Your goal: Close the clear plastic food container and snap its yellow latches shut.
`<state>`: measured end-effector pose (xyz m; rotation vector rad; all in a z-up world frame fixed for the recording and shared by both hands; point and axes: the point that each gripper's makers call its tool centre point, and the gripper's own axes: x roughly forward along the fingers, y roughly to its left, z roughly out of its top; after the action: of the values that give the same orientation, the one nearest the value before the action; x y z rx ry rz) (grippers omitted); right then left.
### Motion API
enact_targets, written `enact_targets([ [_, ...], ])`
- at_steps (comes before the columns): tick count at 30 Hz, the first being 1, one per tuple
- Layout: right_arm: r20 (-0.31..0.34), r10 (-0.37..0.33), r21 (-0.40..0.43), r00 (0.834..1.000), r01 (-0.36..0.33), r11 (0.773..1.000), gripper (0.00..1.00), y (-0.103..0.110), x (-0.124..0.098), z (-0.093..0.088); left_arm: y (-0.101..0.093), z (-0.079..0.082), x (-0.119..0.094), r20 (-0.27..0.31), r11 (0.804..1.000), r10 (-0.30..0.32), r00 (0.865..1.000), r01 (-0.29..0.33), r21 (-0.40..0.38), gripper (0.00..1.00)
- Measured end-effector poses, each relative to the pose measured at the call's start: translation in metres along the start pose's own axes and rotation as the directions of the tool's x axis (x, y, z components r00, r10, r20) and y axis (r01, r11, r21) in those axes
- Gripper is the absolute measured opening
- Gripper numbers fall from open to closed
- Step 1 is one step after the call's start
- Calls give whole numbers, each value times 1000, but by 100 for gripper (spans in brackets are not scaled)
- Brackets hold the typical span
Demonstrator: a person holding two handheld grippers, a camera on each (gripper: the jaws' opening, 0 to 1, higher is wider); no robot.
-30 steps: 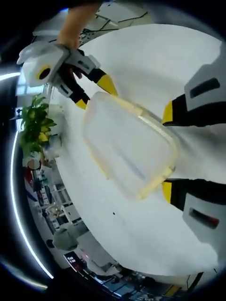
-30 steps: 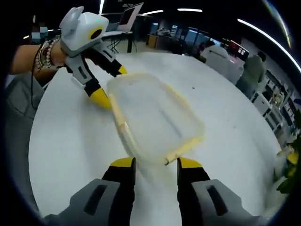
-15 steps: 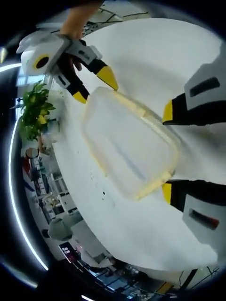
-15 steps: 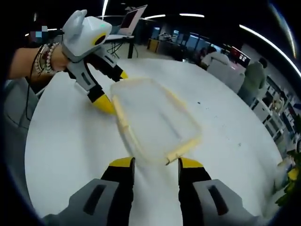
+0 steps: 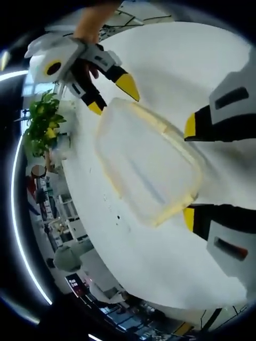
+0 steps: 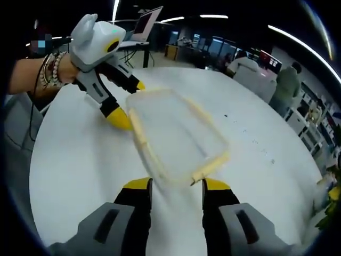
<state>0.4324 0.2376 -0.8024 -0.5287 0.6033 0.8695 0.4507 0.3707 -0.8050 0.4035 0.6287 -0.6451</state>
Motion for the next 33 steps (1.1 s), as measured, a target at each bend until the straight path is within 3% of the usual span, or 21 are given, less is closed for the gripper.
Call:
enact_targets([
  [2,7,-6,5,1000,6,1000,34,0,-1,1,1,0,-3,0,1000,15,1000,-15,-4,42],
  [4,19,2,19,1000,-2,1000,36,3,-4,3,9,-3,-9,-9,996,77,997,-77,-54,47],
  [6,20,-10,18,1000,10,1000,39,2,-9,3,11,5,-14,39,993,86,996,-83,-81,52],
  [9,32,-32,42,999,30,999,48,-1,-17,4,6,13,-25,102,987,77,992,-61,-152,58],
  [11,38,-34,76,999,31,997,54,-1,-24,3,-1,18,-31,139,987,47,989,-25,-157,69],
  [15,62,-53,106,997,46,993,64,2,-40,4,-12,20,-48,150,987,18,989,6,-159,73],
  [17,115,-57,169,992,37,985,73,7,-50,11,-16,25,-59,182,988,12,983,16,-154,77],
  [18,166,-42,232,985,2,973,79,14,-57,20,-16,27,-66,196,987,14,981,18,-158,80],
  [20,254,-36,276,967,-36,960,84,22,-71,37,-17,29,-81,213,981,19,977,23,-192,83],
  [22,258,-55,268,965,-17,963,82,25,-81,39,-20,32,-92,243,980,9,970,39,-193,82],
  [24,251,-84,253,964,18,967,83,29,-91,40,-22,40,-108,322,985,24,947,32,-169,82],
  [26,240,-91,251,966,29,968,86,35,-97,38,-30,37,-120,328,983,8,945,52,-175,88],
  [28,241,-107,244,965,47,969,89,43,-107,36,-38,36,-134,357,975,-5,934,83,-204,95],
  [33,224,-146,266,964,84,960,89,62,-130,25,-46,15,-168,345,977,2,939,72,-202,94],
])
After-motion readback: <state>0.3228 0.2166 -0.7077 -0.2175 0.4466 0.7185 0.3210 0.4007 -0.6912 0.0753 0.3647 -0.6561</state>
